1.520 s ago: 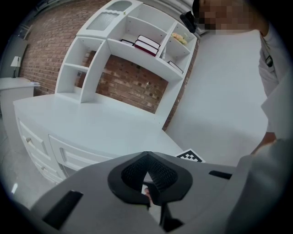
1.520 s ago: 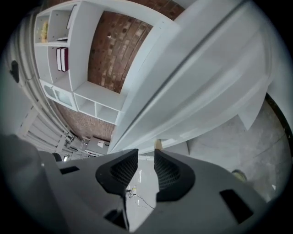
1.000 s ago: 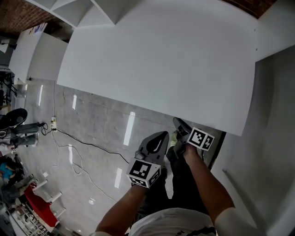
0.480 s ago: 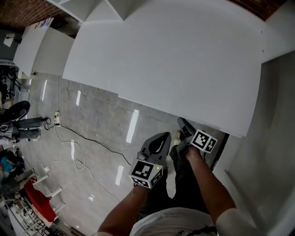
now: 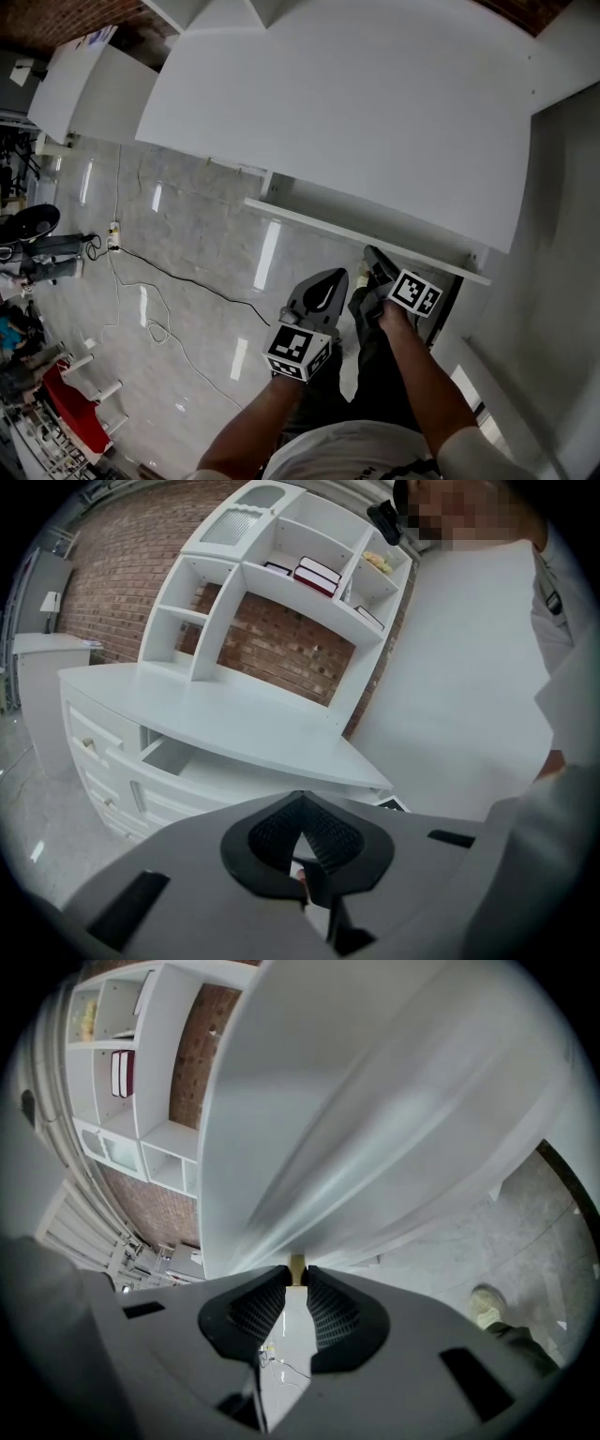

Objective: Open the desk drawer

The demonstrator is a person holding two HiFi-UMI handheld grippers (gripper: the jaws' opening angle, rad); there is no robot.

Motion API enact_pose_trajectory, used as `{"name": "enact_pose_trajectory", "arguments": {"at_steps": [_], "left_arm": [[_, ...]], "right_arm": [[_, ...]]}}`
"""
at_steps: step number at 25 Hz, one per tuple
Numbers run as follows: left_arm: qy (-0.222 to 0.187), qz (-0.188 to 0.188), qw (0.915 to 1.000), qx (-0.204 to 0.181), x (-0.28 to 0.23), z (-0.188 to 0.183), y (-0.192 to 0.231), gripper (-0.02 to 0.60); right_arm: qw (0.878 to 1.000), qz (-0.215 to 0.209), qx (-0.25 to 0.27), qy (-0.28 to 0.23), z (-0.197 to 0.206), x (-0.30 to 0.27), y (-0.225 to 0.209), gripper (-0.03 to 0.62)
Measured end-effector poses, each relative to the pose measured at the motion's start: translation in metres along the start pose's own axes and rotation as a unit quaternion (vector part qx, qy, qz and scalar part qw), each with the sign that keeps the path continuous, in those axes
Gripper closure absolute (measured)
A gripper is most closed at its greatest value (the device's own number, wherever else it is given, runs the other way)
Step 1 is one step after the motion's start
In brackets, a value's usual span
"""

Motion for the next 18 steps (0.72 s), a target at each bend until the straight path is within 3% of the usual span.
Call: {"name": "enact_pose_trajectory", "arguments": {"at_steps": [18], "left_arm": [[0.004,0.05,0.9985,-0.025,0.121,0.057,-0.014,0.569]], "right_arm": [[1.0,0.019,0.008,-0.014,0.135,0.056,-0.004,0.517]]}}
Point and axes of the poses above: the fingertips, and each gripper's own axes: x backward along the fingers, y to its left, z out of its underside, the point moved 3 cm from there along x, backward along the fingers, and after that the axes turned 1 degree about y, right-handed, at the moved point
